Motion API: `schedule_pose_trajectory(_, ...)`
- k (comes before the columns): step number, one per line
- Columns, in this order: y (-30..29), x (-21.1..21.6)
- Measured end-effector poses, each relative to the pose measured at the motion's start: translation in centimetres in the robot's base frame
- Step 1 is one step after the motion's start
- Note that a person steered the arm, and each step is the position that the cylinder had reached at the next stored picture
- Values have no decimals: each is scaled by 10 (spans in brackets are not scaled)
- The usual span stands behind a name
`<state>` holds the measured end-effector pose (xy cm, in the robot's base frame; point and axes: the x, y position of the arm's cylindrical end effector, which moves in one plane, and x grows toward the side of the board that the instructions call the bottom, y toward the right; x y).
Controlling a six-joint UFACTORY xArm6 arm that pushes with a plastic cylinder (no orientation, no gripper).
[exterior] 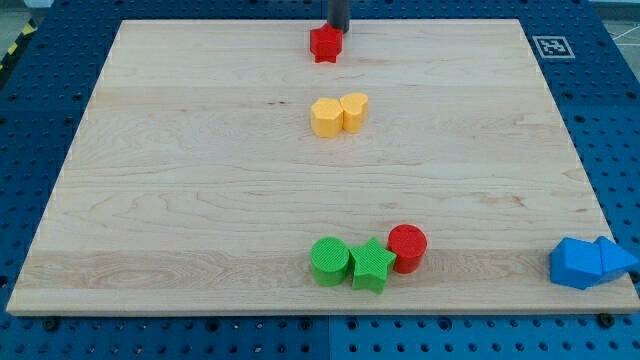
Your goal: Push red star closer to yellow hexagon
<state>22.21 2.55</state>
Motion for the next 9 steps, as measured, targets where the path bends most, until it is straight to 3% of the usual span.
schedule_pose_trajectory(2,-11,86)
schedule_pose_trajectory(3,-19,105)
schedule_pose_trajectory(5,18,39)
schedule_pose_trajectory(6,4,13)
schedule_pose_trajectory(8,-79,89)
schedule_pose_trajectory(9,-84,145)
